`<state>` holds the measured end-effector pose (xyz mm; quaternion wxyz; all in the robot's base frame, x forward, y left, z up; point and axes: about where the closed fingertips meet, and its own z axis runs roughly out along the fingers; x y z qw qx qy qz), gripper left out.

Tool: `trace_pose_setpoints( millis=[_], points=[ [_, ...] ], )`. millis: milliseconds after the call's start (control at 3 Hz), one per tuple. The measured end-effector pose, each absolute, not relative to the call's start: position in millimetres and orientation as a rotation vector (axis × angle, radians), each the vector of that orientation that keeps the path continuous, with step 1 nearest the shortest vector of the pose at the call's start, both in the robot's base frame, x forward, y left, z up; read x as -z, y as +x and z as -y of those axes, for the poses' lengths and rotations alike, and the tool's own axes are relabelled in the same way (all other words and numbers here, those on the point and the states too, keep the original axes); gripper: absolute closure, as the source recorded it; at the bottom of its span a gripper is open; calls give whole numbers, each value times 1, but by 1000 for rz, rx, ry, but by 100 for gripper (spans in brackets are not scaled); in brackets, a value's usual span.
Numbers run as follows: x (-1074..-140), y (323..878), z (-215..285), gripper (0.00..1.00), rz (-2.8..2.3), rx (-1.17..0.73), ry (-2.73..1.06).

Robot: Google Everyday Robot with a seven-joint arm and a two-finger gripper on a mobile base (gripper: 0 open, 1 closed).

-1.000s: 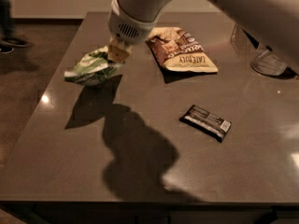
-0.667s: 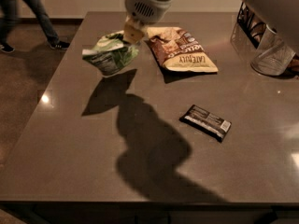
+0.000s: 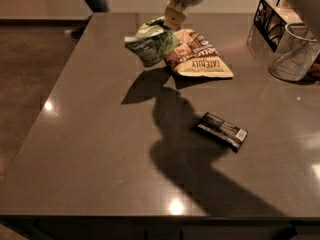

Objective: Move green jalapeno chip bag near brown chip bag

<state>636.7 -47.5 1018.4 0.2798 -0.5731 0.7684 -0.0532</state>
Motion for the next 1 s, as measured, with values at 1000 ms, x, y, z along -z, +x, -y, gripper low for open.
trace_pose_setpoints(
  millis=[1000],
  points=[
    [-1026,656,78,0,-2074,246,-1511]
  ],
)
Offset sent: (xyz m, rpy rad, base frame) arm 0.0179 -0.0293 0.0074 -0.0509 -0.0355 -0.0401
